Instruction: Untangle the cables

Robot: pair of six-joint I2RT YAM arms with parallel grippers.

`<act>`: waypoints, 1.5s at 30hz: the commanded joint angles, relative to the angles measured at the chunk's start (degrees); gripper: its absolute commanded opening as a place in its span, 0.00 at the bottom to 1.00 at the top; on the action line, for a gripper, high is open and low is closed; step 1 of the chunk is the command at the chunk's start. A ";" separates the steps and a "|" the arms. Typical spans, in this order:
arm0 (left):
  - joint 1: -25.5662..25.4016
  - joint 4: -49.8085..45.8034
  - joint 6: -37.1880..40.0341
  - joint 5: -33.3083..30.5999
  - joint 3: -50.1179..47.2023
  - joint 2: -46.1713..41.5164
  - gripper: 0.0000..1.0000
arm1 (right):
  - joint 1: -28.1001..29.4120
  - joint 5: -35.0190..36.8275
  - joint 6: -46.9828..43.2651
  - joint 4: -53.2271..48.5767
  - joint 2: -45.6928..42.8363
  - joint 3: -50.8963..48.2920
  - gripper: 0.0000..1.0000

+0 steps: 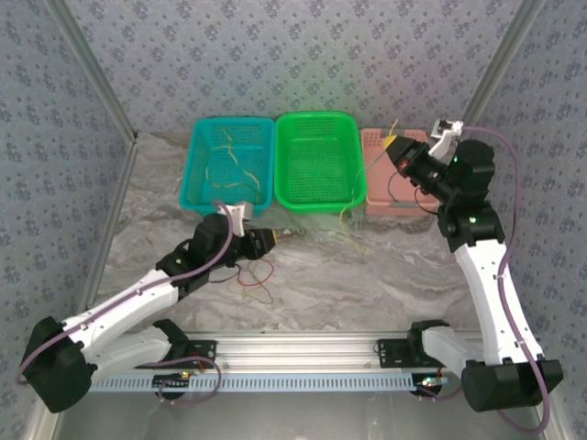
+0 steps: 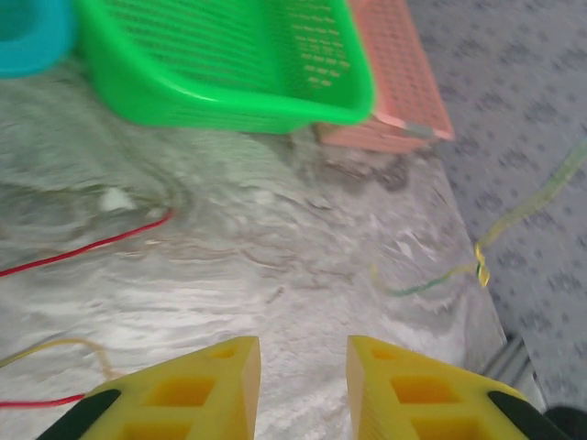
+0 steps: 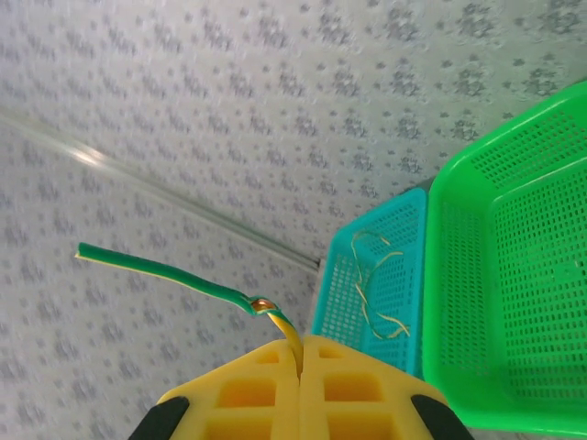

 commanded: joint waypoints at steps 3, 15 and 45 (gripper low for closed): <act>-5.39 11.02 12.61 1.07 -1.80 2.60 0.44 | -1.44 2.25 12.20 -5.19 1.40 5.88 0.00; -14.21 17.90 15.34 -7.36 3.49 8.92 0.76 | 2.72 8.26 14.82 -8.98 1.33 7.98 0.00; -9.06 12.15 4.72 -2.33 15.50 13.51 0.00 | 8.77 9.50 4.70 -16.03 4.50 14.46 0.40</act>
